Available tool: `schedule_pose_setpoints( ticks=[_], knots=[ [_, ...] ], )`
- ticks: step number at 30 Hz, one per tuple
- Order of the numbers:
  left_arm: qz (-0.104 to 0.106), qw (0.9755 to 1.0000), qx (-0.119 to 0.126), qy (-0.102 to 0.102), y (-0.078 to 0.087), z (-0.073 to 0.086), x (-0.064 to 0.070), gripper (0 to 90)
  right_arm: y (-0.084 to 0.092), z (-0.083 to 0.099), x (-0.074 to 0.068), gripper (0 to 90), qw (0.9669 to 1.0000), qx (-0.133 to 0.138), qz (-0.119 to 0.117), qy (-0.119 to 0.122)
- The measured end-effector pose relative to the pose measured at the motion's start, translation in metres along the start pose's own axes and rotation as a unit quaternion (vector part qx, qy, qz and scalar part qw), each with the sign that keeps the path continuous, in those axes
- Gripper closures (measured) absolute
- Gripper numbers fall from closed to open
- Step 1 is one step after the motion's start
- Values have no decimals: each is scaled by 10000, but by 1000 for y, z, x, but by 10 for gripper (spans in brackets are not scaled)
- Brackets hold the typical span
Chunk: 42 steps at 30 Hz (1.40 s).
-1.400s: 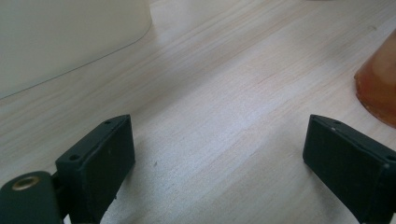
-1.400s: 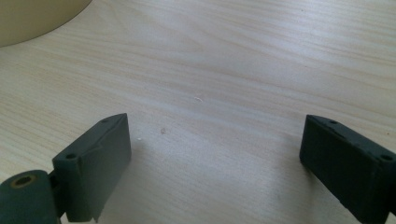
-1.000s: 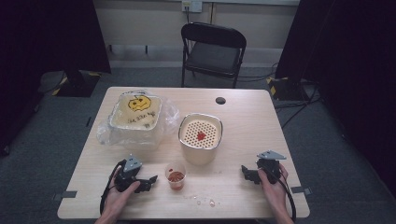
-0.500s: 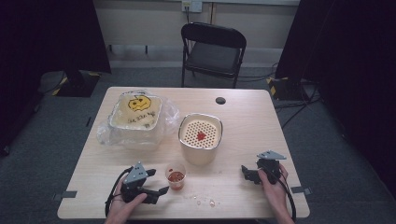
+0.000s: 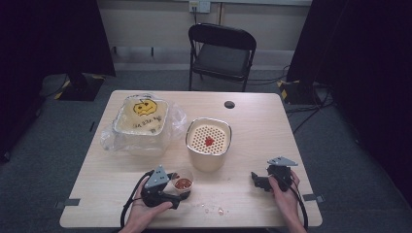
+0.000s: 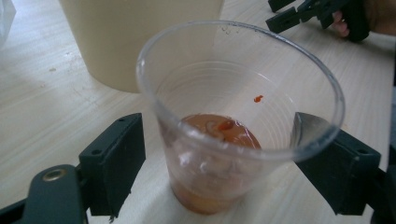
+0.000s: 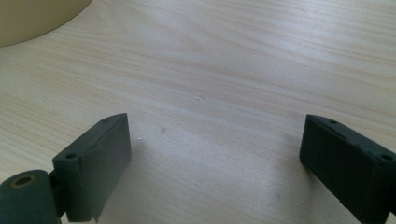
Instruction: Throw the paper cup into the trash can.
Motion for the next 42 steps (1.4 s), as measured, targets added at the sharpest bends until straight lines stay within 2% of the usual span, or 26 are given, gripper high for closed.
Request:
schedule_pose_setpoints(
  ticks=[2, 4, 5, 6, 7, 8, 11, 13, 16, 23, 28, 30, 36, 38, 41, 42],
  knots=[
    [40, 10000, 24, 40, -4, -2, -1, 204, 0, 0, 0, 84, 10000, 2, 0, 1],
    [-2, 9999, 111, 2, -7, -5, -1, 214, 0, 0, 0, 84, 10000, 2, -1, 1],
    [-20, 9999, 87, -78, -8, -6, -1, 214, 0, 0, 0, 83, 10000, 1, -1, 1],
    [3, 9999, 90, -74, -10, -8, 0, 223, 0, 0, 0, 83, 10000, 1, 0, 0],
    [-30, 9999, 128, -106, -10, -9, 0, 249, 0, 0, 0, 83, 10000, 0, 0, -3],
    [-152, 9996, 171, -193, -9, -10, 0, 269, 0, 0, 0, 84, 10000, -1, -1, -4],
    [-100, 9997, 169, -173, -10, -9, 0, 280, 0, 0, 0, 84, 10000, -1, 0, -5],
    [-161, 9996, 187, -134, -8, -8, -2, 290, 0, 0, 0, 83, 10000, -1, 0, -4],
    [-213, 9994, 215, -192, -9, -7, -4, 292, 0, 0, 0, 84, 10000, -1, 0, -3],
    [-145, 9998, 80, -95, -9, -5, -6, 324, 0, 0, 0, 83, 10000, -2, -10, 0],
    [-111, 9998, 75, 130, -5, -7, -10, 345, 0, 0, 0, 83, 10000, 0, -9, 5],
    [-126, 9996, 117, 224, -3, -8, -11, 347, 0, 0, 0, 83, 10000, -2, -10, 1],
    [-168, 9992, 244, 262, 10, -18, -14, 354, 0, 0, 0, 83, 10000, 1, -10, 7],
    [-235, 9990, 290, 249, 15, -21, -15, 353, 0, 0, 0, 83, 10000, 0, -11, 7],
    [-311, 9978, 408, 419, 22, -26, -18, 353, 0, 0, 0, 83, 10000, 0, -10, 7],
    [-344, 9978, 426, 368, 25, -28, -19, 352, 0, 0, 0, 83, 10000, 0, -10, 7]
  ],
)
Point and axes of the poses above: each handheld gripper's, and its own axes: y roughly backward along the jaws, z roughly out of its underside, x roughly to its right, the point moved 4 cm from there along -y, roughly forward along the jaws, and after that the axes turned 6 degrees about z, right-handed, at the moved point
